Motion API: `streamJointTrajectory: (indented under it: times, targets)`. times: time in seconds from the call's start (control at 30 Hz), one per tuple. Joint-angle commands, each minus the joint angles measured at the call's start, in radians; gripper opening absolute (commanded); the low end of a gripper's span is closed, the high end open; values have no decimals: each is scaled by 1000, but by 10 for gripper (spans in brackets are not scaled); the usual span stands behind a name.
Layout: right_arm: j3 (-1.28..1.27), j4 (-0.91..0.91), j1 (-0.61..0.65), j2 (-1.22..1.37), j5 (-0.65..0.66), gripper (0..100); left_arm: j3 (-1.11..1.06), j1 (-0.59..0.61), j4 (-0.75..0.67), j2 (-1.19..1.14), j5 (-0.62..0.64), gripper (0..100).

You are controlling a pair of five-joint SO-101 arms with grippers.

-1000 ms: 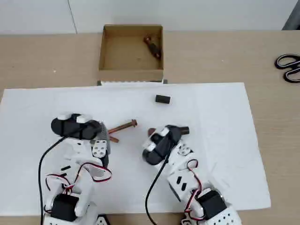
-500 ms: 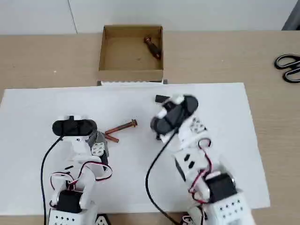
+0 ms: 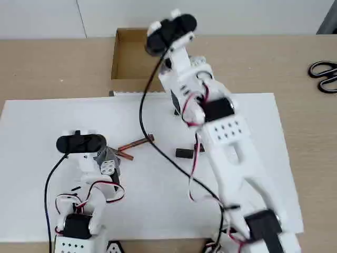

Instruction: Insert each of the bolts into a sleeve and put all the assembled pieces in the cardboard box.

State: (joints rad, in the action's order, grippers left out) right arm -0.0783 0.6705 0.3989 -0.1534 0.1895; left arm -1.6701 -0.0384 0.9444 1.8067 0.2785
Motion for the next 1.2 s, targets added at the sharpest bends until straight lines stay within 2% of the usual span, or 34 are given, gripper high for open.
streamJointTrajectory:
  times: [0.0, 0.43, 0.53, 0.67, 0.87, 1.03, 1.17]
  targets:
    - [270, -35, -27, 197, 17, 3, 2, 14, -14, 9, 5, 11]
    - [928, -38, -31, 872, 505, 3, 2, 15, -12, 9, 5, 8]
    - [1053, -28, -15, 975, 580, 4, 2, 15, -12, 9, 5, 8]
    - [1157, 10, -8, 1064, 597, 14, 2, 15, -12, 9, 6, 8]
    - [1240, 97, -13, 1112, 597, 168, 2, 15, -12, 9, 6, 8]
    - [1264, 196, -16, 1106, 592, 160, 2, 15, -12, 9, 6, 8]
    - [1364, 343, -16, 1109, 552, 77, 2, 15, -12, 9, 6, 8]
